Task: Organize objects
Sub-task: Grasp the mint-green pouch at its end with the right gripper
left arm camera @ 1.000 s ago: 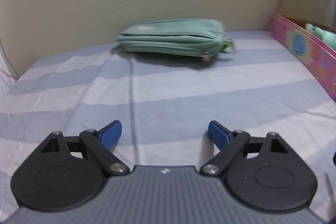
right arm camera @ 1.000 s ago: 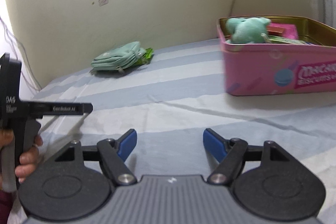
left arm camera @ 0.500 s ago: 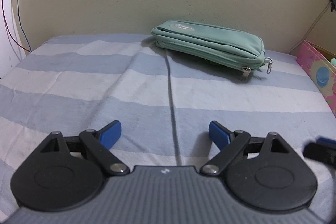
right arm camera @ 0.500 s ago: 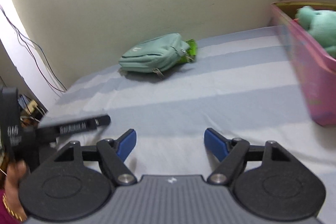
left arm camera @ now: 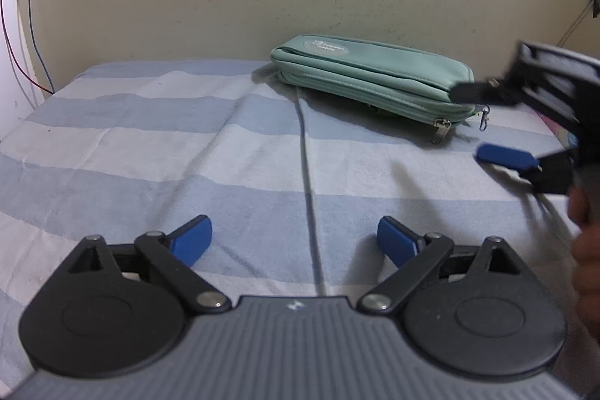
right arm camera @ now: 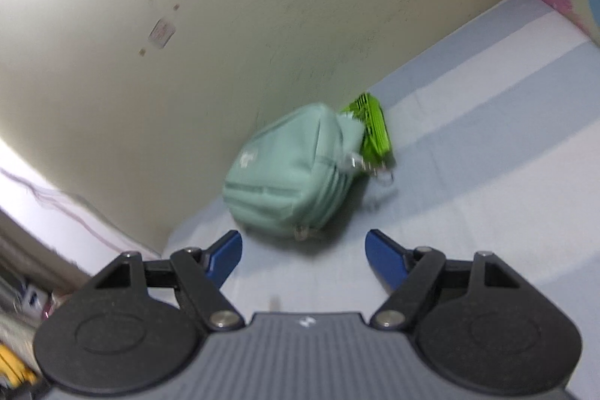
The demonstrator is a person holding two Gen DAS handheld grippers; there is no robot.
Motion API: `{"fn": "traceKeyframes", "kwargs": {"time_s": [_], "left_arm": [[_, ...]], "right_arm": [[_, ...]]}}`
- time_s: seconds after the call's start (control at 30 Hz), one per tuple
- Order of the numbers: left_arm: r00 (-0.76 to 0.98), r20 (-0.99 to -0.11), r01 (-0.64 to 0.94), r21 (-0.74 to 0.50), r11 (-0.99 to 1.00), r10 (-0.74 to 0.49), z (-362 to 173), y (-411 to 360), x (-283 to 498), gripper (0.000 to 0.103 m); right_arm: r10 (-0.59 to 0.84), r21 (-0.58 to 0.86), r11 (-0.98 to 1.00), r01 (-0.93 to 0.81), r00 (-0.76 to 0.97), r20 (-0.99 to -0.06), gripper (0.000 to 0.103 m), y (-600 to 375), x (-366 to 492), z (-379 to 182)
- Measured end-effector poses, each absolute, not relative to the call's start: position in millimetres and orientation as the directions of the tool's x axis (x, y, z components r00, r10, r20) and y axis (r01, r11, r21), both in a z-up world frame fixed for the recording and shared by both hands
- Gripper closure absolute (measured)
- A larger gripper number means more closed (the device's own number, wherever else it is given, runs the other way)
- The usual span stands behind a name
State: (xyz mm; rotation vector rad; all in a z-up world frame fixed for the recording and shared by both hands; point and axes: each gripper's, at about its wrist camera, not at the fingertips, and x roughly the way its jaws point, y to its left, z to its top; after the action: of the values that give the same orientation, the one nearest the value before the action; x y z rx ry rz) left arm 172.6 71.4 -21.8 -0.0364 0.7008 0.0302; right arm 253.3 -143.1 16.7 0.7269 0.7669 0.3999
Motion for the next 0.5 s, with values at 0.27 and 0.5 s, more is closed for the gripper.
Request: {"fn": "traceKeyframes", "kwargs": {"time_s": [0.27,0.5], "left_arm": [[0.764,-0.645,-0.041,-0.038,0.998,0.007,-22,73,174,0.004],[0.77,-0.638,-0.048,-0.082,0.995,-0.015,-20,81,177,0.004]], "right_arm": [[0.554,0.708,0.705,-0.044,0.657,-0.511,0.053,-123,287,9],[0.574,0.723,0.689,-0.06,0.654,-0.493,0.066,-133,255,5]]}}
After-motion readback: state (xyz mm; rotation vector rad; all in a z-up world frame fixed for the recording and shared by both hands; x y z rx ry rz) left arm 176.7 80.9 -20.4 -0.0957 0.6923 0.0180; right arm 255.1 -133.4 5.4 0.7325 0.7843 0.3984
